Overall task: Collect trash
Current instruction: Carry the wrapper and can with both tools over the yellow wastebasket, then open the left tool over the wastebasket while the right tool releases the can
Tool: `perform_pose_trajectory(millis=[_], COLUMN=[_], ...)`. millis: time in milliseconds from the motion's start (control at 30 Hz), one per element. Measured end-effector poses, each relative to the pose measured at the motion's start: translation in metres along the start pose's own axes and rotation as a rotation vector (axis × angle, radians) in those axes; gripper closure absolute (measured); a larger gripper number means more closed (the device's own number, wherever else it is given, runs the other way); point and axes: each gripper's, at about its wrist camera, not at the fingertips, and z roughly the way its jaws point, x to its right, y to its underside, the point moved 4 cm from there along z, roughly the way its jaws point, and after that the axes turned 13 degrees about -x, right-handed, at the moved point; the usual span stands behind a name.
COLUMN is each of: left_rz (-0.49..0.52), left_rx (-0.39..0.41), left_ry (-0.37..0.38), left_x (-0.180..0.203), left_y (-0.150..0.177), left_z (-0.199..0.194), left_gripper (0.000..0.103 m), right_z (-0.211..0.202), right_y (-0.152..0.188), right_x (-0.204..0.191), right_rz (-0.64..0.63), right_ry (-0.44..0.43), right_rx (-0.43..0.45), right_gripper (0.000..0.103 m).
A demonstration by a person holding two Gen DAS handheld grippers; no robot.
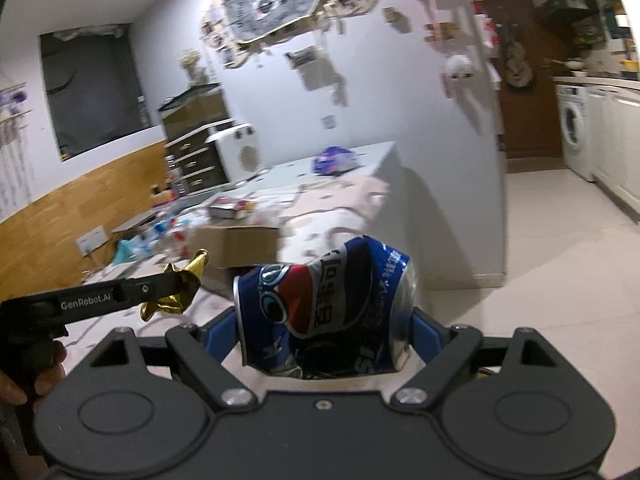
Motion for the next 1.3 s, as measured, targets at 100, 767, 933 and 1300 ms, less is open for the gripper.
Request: perform_pose_trajectory(millis=[100, 767, 933, 1300], left_rz=[0.02, 0.006, -0.026, -0.104], left_rx=[-0.024, -0.286, -0.376, -0.56], left_ry=[0.03, 0.08, 0.03, -0.043], left_x=[0.022, 0.096, 0.084, 0.055], left_y=[0.002, 0.054, 0.08, 0.148], left_z=[0.016, 0.192, 0.267, 0.424], left_gripper=[0.079, 0.079, 0.079, 0.079], right_z=[-0.008, 0.033, 0.089, 0.247], right_y=[0.006, 0.052, 0.068, 0.118], right_x=[0.024, 0.165, 0.202, 0.271], right_rz=[0.026, 0.285, 0.411, 0.617], right_ry=[0.036, 0.187, 0.178, 0.157], right_rx=[-0.001, -0.084, -0.127, -0.263], right_gripper=[0.015, 0.015, 0.015, 0.015])
